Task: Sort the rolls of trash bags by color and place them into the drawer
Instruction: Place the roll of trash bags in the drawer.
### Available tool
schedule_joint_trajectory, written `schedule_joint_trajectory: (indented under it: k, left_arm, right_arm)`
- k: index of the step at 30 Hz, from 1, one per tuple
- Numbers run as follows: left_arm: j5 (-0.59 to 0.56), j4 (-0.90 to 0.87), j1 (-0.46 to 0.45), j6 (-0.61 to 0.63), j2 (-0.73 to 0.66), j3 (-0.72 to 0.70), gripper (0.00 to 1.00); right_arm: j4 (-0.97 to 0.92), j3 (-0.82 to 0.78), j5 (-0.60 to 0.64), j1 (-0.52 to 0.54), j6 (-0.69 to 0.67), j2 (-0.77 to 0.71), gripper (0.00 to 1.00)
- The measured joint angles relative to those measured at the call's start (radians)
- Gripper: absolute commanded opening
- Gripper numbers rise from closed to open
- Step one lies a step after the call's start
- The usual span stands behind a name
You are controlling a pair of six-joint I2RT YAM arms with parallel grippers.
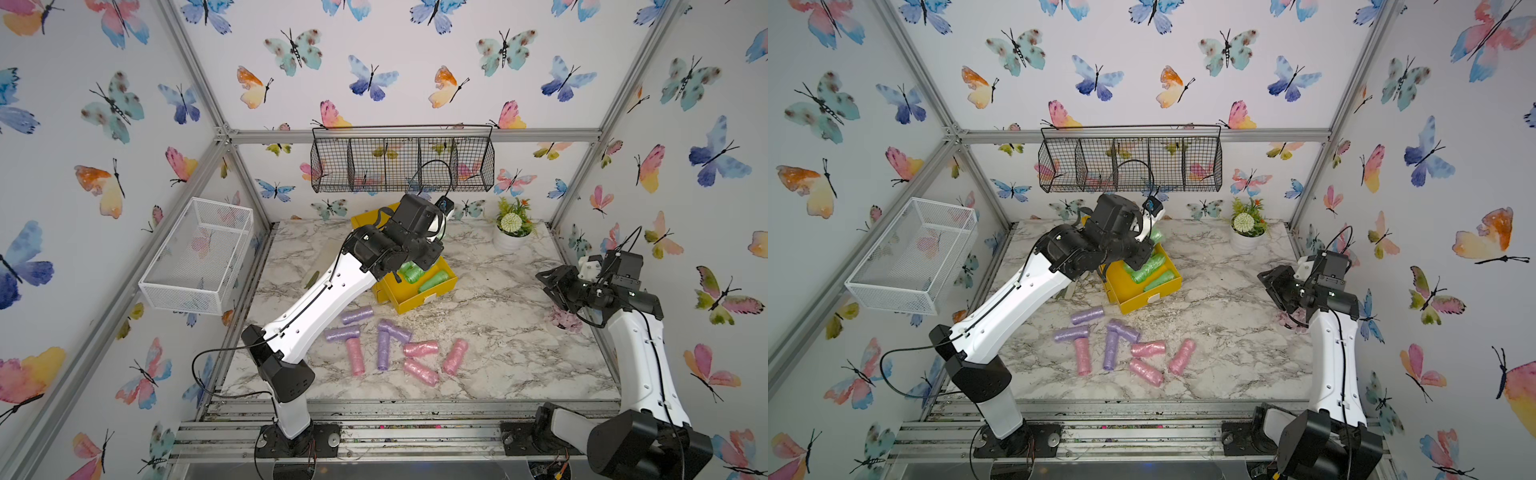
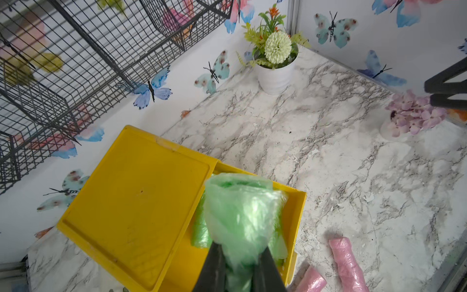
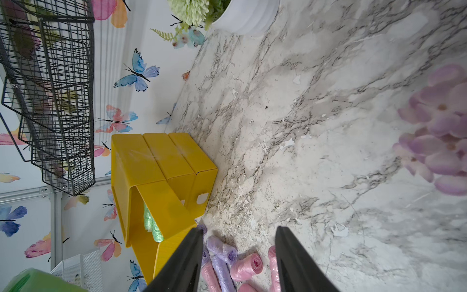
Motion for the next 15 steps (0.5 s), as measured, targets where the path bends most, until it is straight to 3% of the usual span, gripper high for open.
schedule_joint_trajectory:
  k: [15]
  left_arm:
    - [0.087,-0.07,0.0,-0.024,0.125,-0.01,0.0]
  right_arm:
    - [0.003,-0.011,-0.01,0.0,-0.002,-0.007,0.51]
